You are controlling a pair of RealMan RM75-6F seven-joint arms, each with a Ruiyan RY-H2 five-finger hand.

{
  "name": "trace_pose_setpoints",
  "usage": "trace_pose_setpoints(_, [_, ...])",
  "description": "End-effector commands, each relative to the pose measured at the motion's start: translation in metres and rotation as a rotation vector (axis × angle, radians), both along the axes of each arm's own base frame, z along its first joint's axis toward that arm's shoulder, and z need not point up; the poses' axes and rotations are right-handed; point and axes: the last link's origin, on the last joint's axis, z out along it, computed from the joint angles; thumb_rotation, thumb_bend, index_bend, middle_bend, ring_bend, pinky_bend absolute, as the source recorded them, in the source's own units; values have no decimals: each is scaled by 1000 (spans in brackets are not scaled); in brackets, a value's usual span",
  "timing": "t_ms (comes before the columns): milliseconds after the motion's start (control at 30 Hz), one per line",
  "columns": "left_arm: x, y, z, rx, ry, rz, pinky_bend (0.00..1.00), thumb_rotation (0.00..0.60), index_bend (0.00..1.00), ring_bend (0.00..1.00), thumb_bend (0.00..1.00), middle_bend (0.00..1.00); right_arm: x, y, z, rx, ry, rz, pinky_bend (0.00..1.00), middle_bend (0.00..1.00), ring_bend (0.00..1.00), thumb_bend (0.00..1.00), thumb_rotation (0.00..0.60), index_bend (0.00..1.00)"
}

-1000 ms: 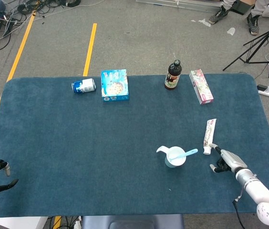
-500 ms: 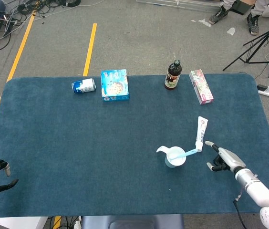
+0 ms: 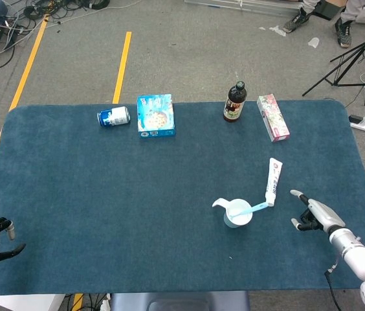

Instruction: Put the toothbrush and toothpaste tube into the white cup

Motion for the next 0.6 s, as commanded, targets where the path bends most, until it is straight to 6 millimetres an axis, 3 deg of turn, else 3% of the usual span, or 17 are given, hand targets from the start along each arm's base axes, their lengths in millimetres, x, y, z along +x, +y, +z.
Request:
trace_pose_setpoints(33, [0,0,0,0,-1,1,408,600,659,437,2,544,0,-4,-6,15,-2,-5,1000,1000,1000,331,600,79])
trace_pose_setpoints(600, [0,0,1,3,-5,-1,408,600,659,437,2,544,16,-10,-31,86,-38,12,1000,1000,1000,331,600,79])
